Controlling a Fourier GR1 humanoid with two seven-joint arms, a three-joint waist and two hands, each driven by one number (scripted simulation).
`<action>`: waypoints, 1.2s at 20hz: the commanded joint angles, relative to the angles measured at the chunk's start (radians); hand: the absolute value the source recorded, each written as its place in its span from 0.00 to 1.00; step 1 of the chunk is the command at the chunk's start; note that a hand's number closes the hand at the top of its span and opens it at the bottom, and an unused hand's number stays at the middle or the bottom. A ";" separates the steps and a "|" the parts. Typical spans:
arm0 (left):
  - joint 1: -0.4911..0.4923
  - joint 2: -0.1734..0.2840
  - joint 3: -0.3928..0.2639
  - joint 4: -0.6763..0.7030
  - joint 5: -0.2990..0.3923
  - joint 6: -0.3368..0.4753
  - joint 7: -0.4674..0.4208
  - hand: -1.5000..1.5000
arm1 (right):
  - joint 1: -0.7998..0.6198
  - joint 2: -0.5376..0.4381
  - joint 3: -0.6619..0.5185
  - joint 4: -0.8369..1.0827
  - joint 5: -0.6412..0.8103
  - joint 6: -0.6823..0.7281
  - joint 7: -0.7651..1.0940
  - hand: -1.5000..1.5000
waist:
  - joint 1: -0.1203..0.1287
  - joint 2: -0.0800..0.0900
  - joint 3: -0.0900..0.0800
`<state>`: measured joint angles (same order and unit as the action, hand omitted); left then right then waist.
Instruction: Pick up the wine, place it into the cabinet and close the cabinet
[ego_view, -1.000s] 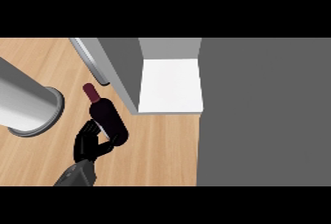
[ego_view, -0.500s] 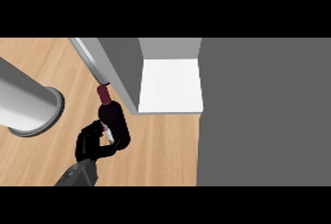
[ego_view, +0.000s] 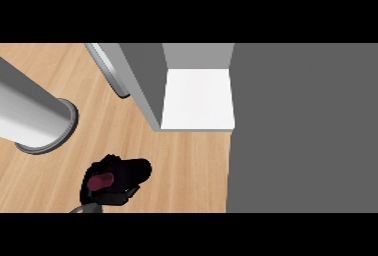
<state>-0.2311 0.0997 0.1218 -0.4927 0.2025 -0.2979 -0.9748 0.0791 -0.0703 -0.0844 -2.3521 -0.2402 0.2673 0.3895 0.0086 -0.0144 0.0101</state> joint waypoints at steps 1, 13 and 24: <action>0.158 0.003 -0.033 -0.095 0.021 -0.143 -0.015 1.00 | 0.068 0.038 0.042 -0.012 0.024 0.021 -0.049 0.00 | 0.004 0.008 -0.008; 0.435 -0.065 -0.178 -0.898 0.147 -0.011 0.435 1.00 | -0.001 0.012 0.006 0.033 -0.004 0.005 -0.013 0.00 | -0.001 0.012 -0.009; 0.442 -0.099 -0.405 -1.272 0.142 0.329 0.640 1.00 | 0.035 0.032 0.037 -0.038 0.001 -0.007 0.012 0.00 | -0.010 0.013 -0.010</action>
<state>0.2496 0.0077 -0.1944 -1.6792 0.3481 -0.1048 -0.3771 0.1091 -0.0514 -0.0627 -2.3528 -0.2432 0.2827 0.3749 0.0018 -0.0017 0.0008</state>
